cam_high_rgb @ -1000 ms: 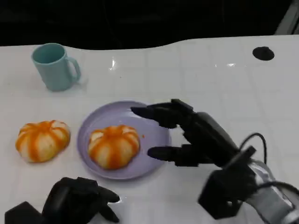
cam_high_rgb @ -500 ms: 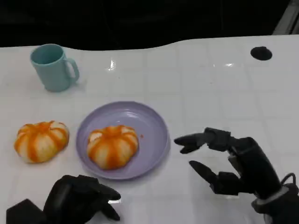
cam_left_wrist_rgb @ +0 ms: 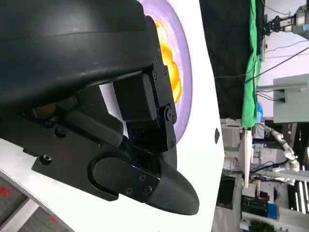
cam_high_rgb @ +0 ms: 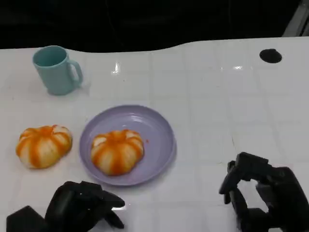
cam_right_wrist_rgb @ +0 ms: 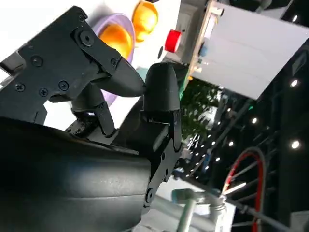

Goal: Grasp the bread from the table and place it into the plate.

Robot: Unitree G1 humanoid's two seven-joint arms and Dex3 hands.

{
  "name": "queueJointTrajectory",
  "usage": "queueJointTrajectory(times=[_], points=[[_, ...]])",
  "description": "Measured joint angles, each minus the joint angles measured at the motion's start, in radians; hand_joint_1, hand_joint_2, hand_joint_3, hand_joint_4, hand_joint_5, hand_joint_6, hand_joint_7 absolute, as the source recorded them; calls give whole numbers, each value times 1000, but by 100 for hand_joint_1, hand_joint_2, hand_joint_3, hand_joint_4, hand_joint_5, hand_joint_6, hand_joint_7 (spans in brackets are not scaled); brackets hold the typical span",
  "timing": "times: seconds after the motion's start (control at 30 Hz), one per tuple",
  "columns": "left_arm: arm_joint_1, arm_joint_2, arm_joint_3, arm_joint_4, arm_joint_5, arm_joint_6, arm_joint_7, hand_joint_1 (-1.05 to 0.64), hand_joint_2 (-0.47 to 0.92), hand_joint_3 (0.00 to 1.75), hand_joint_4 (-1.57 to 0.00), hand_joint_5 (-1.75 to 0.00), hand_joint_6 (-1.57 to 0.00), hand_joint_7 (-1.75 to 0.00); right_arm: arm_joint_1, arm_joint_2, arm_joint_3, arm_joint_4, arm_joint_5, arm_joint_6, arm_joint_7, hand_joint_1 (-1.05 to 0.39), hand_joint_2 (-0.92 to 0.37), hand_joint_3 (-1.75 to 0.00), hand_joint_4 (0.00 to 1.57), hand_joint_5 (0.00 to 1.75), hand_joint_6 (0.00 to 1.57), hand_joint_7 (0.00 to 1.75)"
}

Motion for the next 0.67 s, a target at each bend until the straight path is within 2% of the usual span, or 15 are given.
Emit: queueJointTrajectory(times=[0.17,0.4,0.67], points=[[1,3,4,2,-10,0,-19,-105,90,0,-147,-70,-157,-23,7,25,-12,41,9,-16,12,-17,-39,-139,93,175,69,173],[1,12,12,4,-28,6,-26,-105,91,0,-147,-70,-157,-22,-10,43,-40,117,-6,-52,18,-19,-41,-134,93,175,69,170],[-4,14,16,18,-34,3,-39,-105,91,0,-147,-70,-157,-21,-31,56,-50,156,-20,-57,22,-20,-42,-131,92,175,72,165]])
